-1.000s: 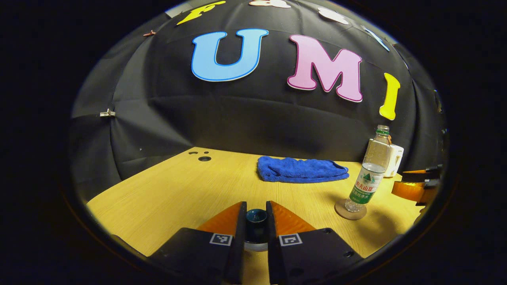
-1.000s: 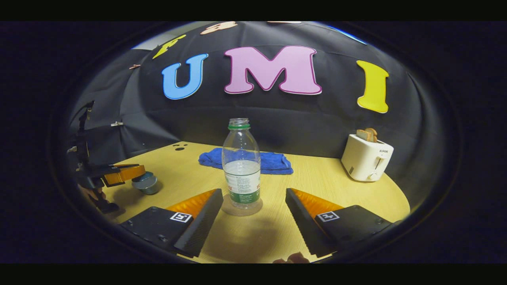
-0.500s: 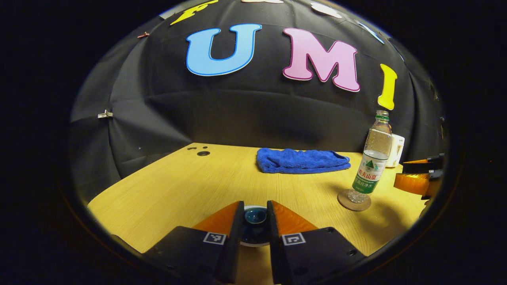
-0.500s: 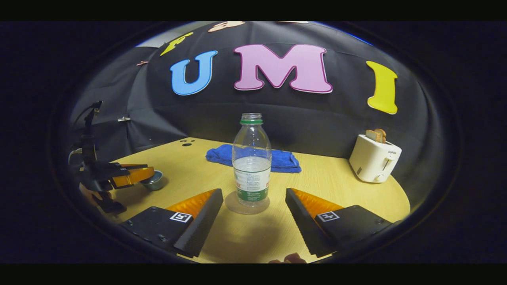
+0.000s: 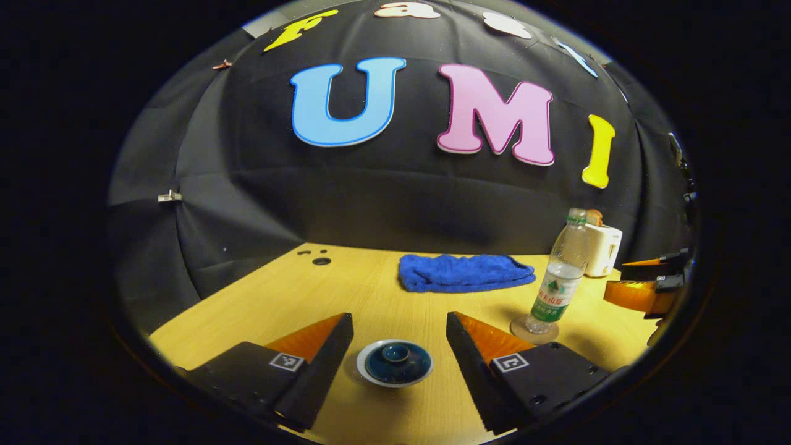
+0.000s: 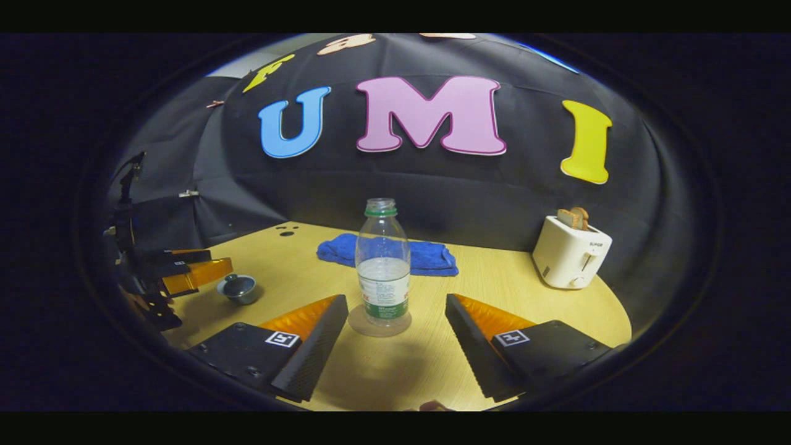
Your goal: Open the teacup lid with one hand, grasp the water bottle and pour water into the teacup with the other hand; after pouring, place the water bottle on the coaster and then close the teacup lid.
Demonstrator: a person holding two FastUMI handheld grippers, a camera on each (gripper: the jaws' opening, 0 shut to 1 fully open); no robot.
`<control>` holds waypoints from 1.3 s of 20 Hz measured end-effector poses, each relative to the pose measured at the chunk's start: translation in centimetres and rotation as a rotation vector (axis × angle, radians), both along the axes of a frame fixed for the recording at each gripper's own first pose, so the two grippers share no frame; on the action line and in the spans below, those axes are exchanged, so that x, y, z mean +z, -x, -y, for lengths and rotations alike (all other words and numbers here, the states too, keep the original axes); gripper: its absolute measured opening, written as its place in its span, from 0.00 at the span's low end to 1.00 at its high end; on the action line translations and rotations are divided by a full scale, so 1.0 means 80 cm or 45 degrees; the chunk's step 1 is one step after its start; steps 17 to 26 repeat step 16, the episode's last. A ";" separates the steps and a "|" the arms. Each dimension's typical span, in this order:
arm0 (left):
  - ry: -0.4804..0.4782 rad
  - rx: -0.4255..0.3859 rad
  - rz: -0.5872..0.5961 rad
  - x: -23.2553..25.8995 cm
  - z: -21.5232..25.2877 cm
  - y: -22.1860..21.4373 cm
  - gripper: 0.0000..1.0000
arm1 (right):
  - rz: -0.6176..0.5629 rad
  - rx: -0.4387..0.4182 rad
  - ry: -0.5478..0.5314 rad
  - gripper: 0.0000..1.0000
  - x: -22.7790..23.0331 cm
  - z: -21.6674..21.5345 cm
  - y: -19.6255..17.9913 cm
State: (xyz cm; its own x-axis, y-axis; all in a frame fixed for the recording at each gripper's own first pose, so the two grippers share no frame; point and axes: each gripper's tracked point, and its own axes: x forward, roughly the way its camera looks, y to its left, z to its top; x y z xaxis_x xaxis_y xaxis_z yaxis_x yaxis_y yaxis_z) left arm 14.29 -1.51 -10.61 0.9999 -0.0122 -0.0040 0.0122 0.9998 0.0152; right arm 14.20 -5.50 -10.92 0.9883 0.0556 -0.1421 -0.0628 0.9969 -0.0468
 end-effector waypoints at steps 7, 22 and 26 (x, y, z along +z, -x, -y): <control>-0.031 -0.063 0.131 0.125 0.032 0.063 0.96 | 0.078 -0.120 -0.015 0.98 0.094 0.026 0.056; 0.003 -0.187 0.292 0.264 0.102 0.170 0.96 | 0.202 -0.164 0.006 0.98 0.196 0.044 0.139; 0.003 -0.187 0.292 0.264 0.102 0.170 0.96 | 0.202 -0.164 0.006 0.98 0.196 0.044 0.139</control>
